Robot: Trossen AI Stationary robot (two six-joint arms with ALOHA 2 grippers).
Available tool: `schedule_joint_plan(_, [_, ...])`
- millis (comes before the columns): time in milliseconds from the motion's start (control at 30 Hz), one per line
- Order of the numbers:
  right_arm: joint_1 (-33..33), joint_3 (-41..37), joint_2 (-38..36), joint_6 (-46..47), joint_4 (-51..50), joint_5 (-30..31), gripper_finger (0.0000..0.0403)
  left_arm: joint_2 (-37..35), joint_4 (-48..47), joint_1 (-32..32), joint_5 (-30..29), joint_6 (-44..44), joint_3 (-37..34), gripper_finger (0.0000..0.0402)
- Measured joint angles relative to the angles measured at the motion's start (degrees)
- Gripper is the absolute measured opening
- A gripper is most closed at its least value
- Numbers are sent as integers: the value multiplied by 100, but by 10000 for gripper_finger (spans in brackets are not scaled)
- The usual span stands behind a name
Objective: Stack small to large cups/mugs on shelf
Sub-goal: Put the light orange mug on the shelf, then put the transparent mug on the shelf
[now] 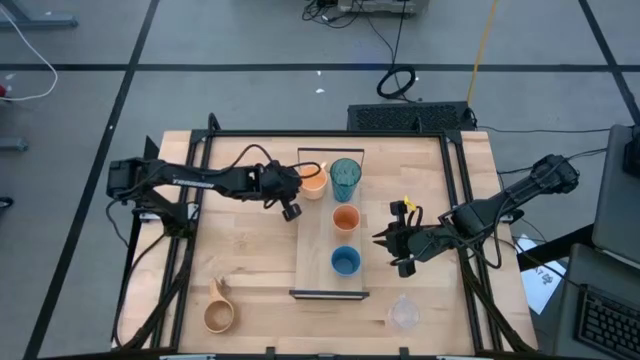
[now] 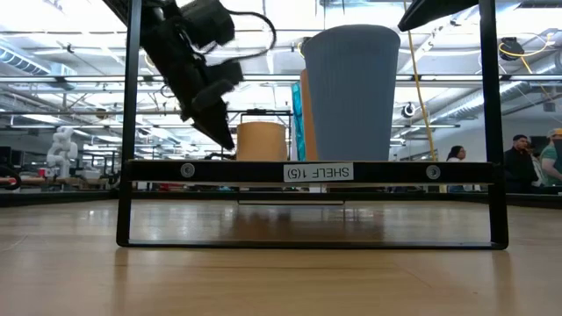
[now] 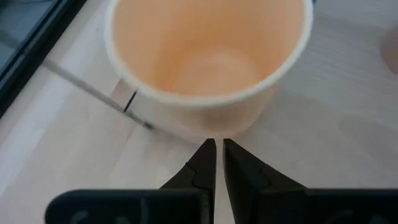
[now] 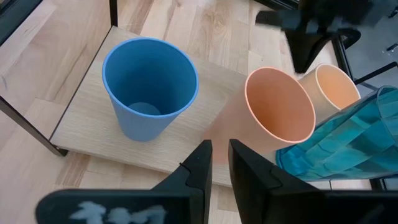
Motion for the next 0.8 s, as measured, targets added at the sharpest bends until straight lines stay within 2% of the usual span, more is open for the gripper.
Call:
schedule_joint_plan(233, [-2, 4, -2, 52, -9, 0, 42, -798, -511, -461, -30, -143, 13, 30])
schedule_joint_plan(433, [-2, 4, -2, 55, 84, 2, 42, -1395, -1004, -1229, -588, -382, 2, 30])
schedule_joint_plan(633, [-2, 7, -69, 59, 503, 2, 42, -1561, -1177, -1826, -1253, -633, 9, 30])
schedule_joint_plan(733, [-2, 7, -88, 200, 797, 3, 42, -1550, -1278, -1975, -1401, -687, -64, 30])
schedule_joint_plan(800, [-2, 2, -112, 316, 812, 3, 42, -1551, -1024, -2026, -1418, -682, -164, 30])
